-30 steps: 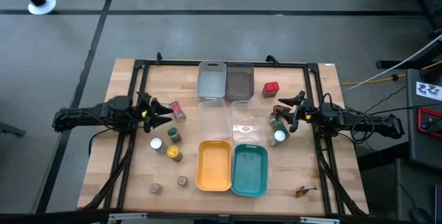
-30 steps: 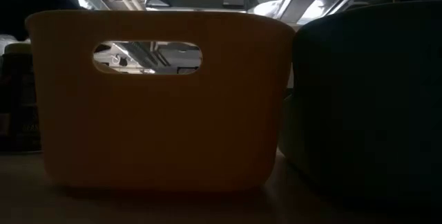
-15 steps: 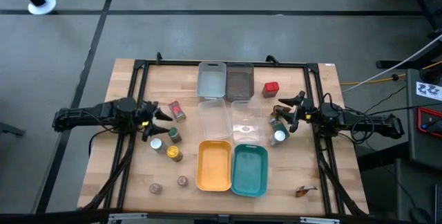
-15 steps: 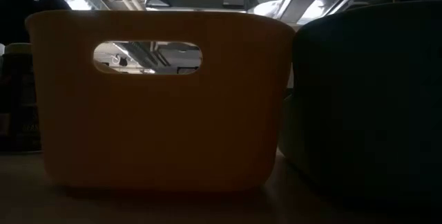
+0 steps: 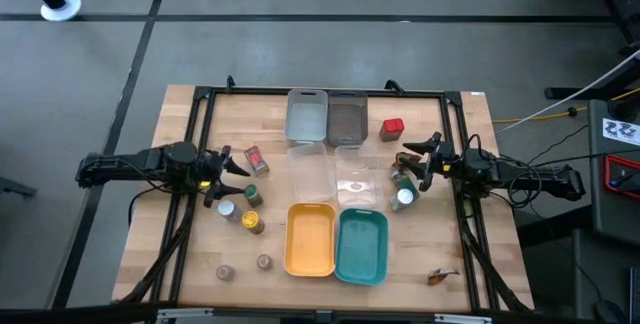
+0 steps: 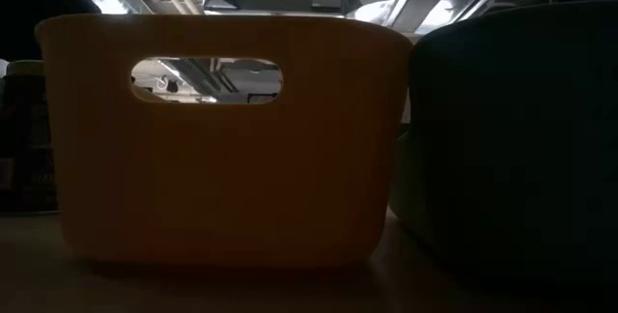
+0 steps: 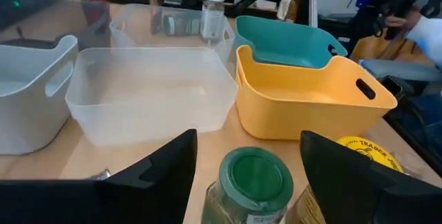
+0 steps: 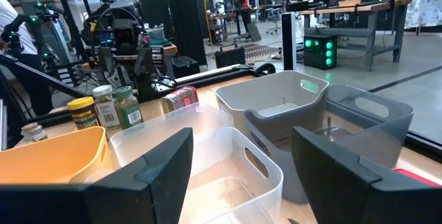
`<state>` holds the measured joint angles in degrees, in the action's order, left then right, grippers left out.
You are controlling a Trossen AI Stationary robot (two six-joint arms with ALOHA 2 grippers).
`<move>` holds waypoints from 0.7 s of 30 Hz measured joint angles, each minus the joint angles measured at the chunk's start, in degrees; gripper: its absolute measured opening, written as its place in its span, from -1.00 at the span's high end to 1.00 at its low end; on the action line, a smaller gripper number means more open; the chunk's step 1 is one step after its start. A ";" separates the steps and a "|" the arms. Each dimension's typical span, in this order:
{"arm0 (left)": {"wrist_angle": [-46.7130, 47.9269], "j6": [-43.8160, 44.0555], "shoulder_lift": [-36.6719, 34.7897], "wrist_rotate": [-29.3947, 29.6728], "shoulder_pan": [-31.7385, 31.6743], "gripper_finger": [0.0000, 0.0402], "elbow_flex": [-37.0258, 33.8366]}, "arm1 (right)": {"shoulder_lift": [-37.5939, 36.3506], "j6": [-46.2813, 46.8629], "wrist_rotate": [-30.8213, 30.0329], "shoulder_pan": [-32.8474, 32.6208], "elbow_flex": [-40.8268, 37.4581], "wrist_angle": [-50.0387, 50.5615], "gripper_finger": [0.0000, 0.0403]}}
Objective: Sort spices by type
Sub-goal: Put the left green seasoning bottle into the left transparent bin
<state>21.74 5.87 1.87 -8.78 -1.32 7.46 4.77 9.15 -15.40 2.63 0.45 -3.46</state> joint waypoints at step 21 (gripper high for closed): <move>-1.09 -3.06 19.84 2.07 4.41 -0.04 8.56 | 0.00 0.04 0.00 0.00 0.01 -0.09 -0.21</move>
<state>20.64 2.81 21.70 -6.71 3.09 16.03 4.78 9.19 -15.40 2.63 0.46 -3.55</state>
